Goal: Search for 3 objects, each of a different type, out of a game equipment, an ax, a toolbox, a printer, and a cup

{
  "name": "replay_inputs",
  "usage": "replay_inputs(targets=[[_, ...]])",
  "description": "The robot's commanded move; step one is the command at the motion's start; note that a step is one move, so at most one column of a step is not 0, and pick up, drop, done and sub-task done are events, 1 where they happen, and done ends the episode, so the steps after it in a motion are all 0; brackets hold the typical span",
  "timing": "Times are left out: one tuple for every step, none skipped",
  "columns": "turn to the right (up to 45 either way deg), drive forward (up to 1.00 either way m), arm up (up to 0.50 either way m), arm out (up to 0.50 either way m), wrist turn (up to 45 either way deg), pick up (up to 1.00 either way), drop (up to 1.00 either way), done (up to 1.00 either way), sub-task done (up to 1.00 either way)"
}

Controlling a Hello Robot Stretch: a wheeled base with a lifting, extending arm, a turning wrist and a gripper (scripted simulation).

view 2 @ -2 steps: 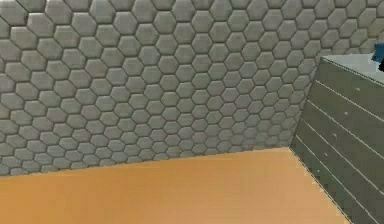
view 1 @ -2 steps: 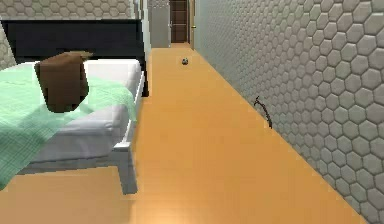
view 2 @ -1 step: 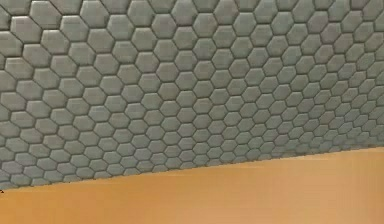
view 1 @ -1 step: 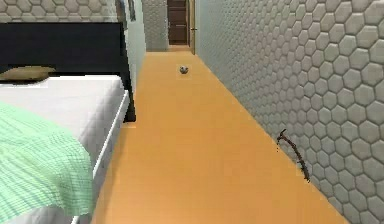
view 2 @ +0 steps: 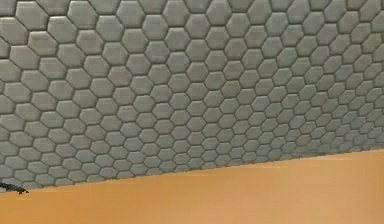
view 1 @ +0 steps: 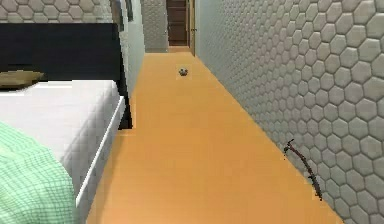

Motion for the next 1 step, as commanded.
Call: replay_inputs(targets=[[-6.0,0.0,0.0,0.0,0.0,0.0,0.0,0.0,0.0]])
